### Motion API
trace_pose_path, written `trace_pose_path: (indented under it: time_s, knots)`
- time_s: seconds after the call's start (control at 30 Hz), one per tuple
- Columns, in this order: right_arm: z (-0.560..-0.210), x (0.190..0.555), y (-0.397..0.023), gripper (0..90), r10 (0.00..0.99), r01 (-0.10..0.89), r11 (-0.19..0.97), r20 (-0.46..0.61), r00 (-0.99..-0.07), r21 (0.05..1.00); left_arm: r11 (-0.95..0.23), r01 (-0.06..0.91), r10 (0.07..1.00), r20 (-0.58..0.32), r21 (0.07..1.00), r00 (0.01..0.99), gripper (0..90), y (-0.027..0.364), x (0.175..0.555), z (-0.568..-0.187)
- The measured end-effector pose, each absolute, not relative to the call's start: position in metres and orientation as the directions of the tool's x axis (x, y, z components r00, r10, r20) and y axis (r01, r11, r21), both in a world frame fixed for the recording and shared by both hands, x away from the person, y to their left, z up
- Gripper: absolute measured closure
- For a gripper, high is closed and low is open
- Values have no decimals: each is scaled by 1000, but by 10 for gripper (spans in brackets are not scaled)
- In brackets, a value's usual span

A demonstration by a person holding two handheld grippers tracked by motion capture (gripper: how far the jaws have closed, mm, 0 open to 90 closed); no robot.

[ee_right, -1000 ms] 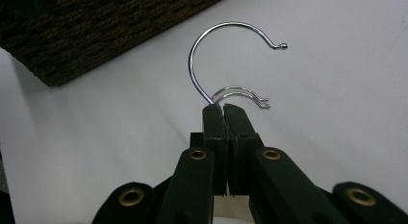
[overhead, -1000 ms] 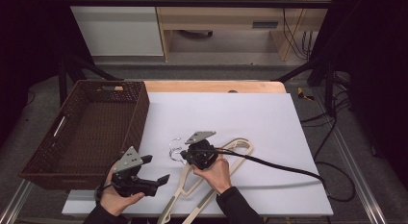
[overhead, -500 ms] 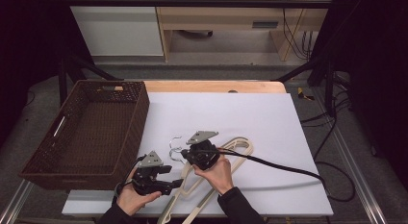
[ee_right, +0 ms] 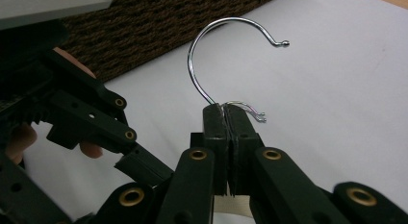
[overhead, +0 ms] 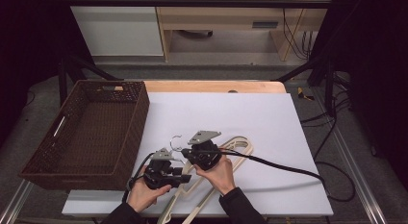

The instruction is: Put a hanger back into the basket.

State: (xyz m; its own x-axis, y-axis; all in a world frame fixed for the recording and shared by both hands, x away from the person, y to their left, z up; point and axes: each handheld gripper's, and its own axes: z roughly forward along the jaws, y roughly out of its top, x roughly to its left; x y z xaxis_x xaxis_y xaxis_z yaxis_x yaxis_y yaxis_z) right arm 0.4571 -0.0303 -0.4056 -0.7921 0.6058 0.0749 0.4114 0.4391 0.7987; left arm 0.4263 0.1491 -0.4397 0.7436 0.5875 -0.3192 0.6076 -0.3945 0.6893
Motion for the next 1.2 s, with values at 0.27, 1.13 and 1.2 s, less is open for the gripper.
trace_pose_path:
  time_s: [0.27, 1.13, 1.2]
  knots:
    - [-402, 454, -33, 889, 600, 396, 445, 61, -798, 803, -376, 634, 589, -353, 676, 727, 727, 142, 428, -436]
    - [-366, 423, -119, 414, 585, 299, 325, 58, -809, 897, -249, 654, 585, -427, 714, 689, 856, 129, 409, -406]
    - [-367, 419, -133, 360, 598, 284, 313, 44, -800, 906, -254, 649, 582, -422, 717, 695, 856, 129, 408, -404]
